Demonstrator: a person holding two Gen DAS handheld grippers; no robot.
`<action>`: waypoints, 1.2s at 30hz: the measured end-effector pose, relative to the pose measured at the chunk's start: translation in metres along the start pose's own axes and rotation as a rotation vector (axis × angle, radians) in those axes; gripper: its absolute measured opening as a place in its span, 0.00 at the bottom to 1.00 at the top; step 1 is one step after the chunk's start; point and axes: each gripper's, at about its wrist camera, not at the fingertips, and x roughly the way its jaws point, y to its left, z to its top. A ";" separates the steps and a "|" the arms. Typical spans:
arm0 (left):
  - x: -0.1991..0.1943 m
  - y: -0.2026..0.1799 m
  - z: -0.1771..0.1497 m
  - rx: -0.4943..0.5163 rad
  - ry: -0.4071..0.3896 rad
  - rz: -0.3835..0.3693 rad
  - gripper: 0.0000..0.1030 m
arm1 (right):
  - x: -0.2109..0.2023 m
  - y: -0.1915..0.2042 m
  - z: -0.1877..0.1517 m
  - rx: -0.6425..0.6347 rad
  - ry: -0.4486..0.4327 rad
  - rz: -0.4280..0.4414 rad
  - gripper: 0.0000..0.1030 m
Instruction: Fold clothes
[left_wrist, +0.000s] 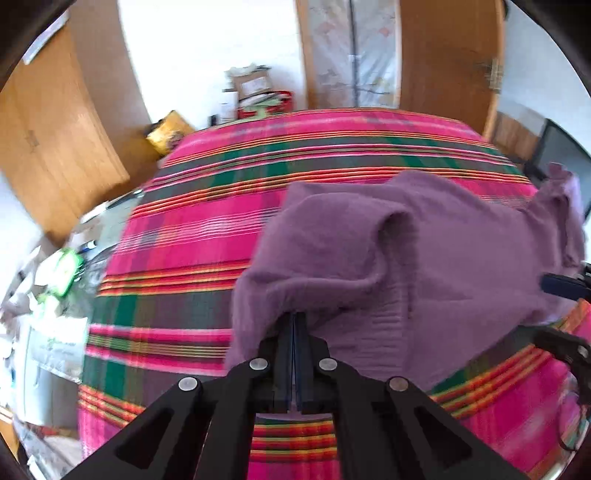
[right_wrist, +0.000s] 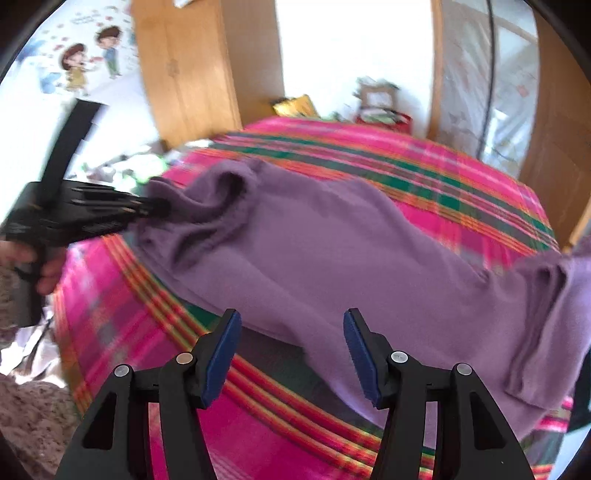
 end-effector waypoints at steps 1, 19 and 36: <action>0.001 0.004 0.000 -0.014 0.002 -0.007 0.00 | -0.001 0.003 0.002 -0.007 -0.010 0.018 0.58; 0.018 0.045 -0.002 -0.135 -0.001 -0.047 0.02 | 0.094 0.016 0.065 0.256 0.072 0.322 0.61; 0.033 0.077 -0.009 -0.232 -0.022 -0.196 0.00 | 0.098 0.051 0.114 0.109 -0.007 0.256 0.11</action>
